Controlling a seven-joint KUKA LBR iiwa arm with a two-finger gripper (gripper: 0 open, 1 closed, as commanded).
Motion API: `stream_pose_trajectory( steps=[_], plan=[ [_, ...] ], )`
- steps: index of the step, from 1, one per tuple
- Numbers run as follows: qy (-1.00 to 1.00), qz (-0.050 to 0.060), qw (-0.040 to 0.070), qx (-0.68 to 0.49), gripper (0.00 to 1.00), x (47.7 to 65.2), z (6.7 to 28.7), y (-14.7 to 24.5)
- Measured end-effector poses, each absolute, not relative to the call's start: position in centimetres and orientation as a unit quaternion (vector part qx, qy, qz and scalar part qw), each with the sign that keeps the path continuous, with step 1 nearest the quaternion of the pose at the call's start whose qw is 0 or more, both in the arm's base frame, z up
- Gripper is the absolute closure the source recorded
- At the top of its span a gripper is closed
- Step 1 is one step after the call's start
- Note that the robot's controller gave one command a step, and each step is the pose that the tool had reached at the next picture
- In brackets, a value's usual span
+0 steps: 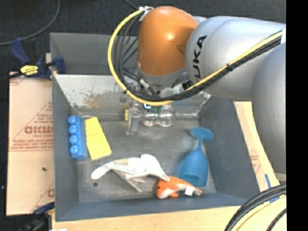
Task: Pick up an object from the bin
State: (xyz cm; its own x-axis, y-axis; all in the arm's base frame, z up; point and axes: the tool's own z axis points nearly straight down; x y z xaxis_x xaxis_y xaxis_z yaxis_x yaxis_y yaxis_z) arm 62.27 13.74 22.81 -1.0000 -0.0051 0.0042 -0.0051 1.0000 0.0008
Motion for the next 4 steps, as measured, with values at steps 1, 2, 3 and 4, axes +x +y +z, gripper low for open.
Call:
stream_pose_trajectory(
  steps=[1,2,3,4],
  plan=[
    [-1.000,-0.001,-0.002,0.001,0.00,62.4,23.3,13.7],
    [-0.998,0.000,-0.001,0.069,0.00,55.9,12.5,10.3],
    [-0.999,-0.001,-0.003,0.040,0.00,54.8,14.4,9.4],
    [-1.000,-0.001,-0.002,0.007,0.00,51.3,12.6,11.1]
  ],
)
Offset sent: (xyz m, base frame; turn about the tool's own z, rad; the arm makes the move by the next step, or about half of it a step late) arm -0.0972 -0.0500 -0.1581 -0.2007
